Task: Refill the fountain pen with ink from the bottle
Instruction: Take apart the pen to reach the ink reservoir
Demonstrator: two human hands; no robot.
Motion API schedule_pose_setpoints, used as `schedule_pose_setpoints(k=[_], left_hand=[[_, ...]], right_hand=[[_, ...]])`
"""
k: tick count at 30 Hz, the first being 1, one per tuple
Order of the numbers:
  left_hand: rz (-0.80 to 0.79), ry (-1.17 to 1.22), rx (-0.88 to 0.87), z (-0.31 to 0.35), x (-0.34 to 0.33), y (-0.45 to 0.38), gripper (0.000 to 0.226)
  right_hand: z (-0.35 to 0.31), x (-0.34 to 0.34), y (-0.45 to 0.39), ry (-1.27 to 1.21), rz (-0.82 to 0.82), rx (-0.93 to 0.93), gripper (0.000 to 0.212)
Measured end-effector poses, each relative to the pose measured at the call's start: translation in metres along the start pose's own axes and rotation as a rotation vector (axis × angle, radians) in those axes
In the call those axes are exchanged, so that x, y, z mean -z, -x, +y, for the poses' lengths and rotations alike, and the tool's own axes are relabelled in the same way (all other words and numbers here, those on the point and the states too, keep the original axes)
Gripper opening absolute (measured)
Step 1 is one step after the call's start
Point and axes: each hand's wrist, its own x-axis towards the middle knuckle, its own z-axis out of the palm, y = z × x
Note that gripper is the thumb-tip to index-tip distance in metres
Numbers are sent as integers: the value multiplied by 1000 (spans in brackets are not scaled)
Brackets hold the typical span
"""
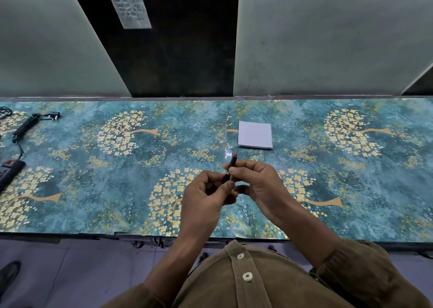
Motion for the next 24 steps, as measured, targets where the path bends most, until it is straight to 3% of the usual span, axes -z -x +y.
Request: schedule_pose_setpoints(k=[10, 16, 20, 24], left_hand=[[-16, -30, 24, -2, 4, 0, 6], [-64, -172, 54, -5, 12, -3, 10], [-78, -312, 59, -8, 21, -5, 10], [-22, -293, 117, -12, 32, -4, 10]], right_hand=[[3, -2, 1, 16, 20, -24, 17], [9, -2, -2, 62, 62, -30, 10], [12, -4, -7, 26, 128, -37, 6], [23, 5, -22, 100, 206, -61, 7]])
